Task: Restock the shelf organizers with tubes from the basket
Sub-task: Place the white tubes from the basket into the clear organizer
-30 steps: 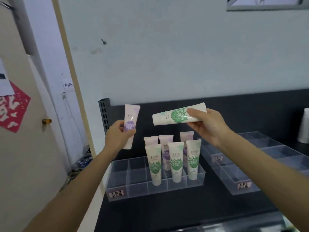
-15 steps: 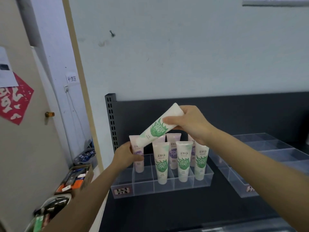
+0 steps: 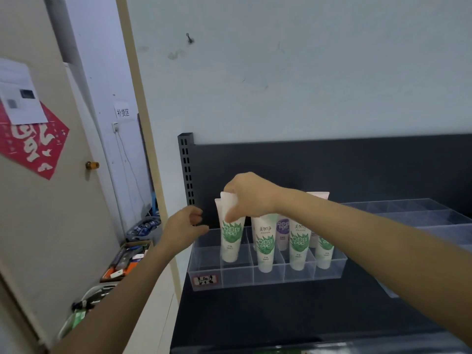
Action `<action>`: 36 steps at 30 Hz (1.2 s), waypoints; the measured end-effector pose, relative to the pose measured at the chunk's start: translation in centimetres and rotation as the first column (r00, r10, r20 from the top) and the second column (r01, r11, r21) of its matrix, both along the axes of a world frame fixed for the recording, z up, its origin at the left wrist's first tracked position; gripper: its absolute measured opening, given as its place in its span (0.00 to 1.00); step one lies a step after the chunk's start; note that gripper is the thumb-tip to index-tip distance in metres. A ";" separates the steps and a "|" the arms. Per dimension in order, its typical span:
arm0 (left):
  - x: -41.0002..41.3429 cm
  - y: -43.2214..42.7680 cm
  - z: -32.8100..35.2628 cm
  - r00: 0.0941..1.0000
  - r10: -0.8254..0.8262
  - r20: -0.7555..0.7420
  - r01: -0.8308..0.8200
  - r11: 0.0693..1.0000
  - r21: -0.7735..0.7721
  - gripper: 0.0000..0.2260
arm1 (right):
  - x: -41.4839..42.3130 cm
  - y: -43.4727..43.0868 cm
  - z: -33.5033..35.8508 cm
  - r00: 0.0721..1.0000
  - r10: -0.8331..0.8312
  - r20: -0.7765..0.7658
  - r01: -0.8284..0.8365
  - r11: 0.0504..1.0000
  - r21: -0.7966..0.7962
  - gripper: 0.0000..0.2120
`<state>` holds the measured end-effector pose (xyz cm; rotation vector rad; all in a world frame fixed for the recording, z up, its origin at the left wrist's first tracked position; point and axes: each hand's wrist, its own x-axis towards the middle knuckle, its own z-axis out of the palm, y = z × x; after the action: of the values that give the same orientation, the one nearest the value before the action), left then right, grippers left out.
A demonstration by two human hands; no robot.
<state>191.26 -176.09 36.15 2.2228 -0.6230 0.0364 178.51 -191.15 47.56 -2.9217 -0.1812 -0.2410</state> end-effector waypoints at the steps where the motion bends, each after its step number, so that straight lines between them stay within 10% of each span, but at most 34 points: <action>1: -0.1 0.3 -0.1 1.000 0.017 -0.001 -0.017 0.999 -0.034 0.20 | 0.2 0.2 -0.3 0.999 0.010 -0.033 -0.012 0.998 -0.065 0.13; 15: -2.7 0.4 1.5 0.980 0.113 0.166 -0.088 0.985 -0.146 0.05 | 2.1 1.4 -2.7 0.991 0.004 -0.135 -0.040 0.963 -0.268 0.12; 27: -8.1 -2.0 5.7 0.945 0.070 0.318 0.007 0.972 -0.235 0.06 | -3.0 -2.8 0.6 0.996 -0.061 0.059 0.059 0.998 0.033 0.19; 36: -18.1 -11.6 8.0 0.743 -0.243 0.623 0.300 0.954 0.014 0.14 | -14.9 -12.1 -0.2 0.875 -0.397 0.278 0.351 0.914 0.203 0.11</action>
<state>173.13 -187.67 44.13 1.9892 -1.2777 0.6606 163.65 -203.24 47.37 -2.7264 0.3521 -0.7493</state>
